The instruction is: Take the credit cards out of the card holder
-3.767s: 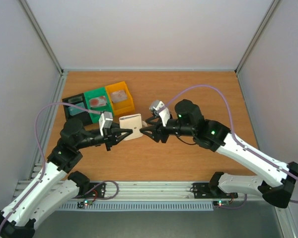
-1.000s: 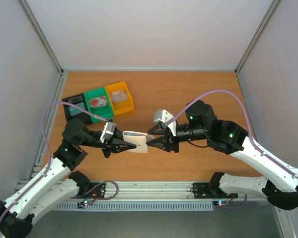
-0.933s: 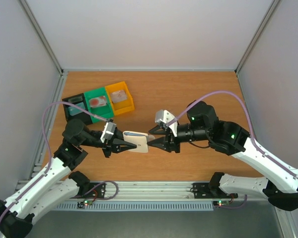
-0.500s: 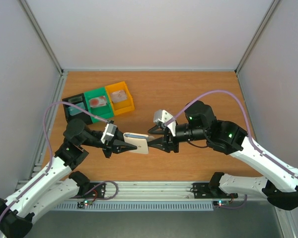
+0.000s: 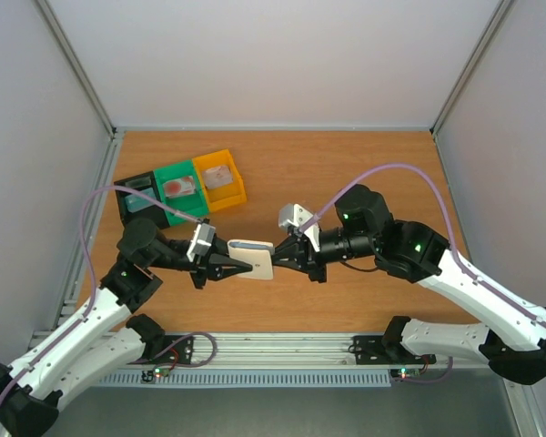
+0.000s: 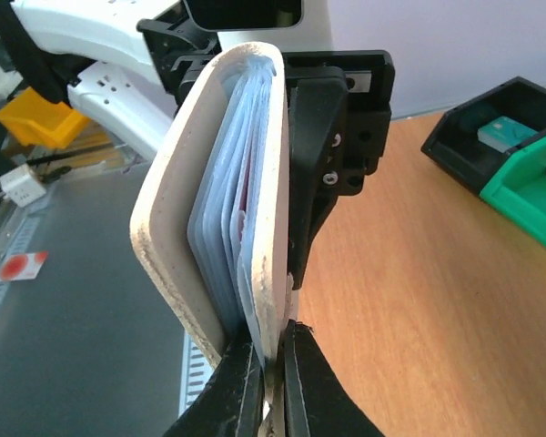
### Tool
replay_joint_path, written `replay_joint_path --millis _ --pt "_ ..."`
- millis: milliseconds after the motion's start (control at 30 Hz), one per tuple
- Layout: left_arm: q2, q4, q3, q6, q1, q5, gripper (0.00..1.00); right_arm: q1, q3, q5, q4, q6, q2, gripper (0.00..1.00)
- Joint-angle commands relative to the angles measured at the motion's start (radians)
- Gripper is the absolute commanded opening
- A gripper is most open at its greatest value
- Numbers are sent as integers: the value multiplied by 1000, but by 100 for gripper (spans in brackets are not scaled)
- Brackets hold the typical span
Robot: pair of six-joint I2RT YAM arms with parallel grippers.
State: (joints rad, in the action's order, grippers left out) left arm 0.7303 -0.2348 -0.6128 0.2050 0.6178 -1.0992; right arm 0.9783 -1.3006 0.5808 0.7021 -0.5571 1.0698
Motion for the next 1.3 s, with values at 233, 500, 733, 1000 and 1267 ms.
replay_joint_path --millis 233,500,733,1000,1267 --pt "-20 128 22 -44 18 477 99 17 -29 -542 14 272 -16 1" --pt "-18 189 37 -168 18 655 99 37 -248 -894 322 510 201 1" --pt "-12 156 44 -141 18 676 99 51 -289 -868 298 518 246 1" --pt "2 149 35 -102 19 796 97 69 -279 -725 227 466 245 1" --pt "-20 220 8 -136 19 781 49 67 -227 -640 173 386 169 1"
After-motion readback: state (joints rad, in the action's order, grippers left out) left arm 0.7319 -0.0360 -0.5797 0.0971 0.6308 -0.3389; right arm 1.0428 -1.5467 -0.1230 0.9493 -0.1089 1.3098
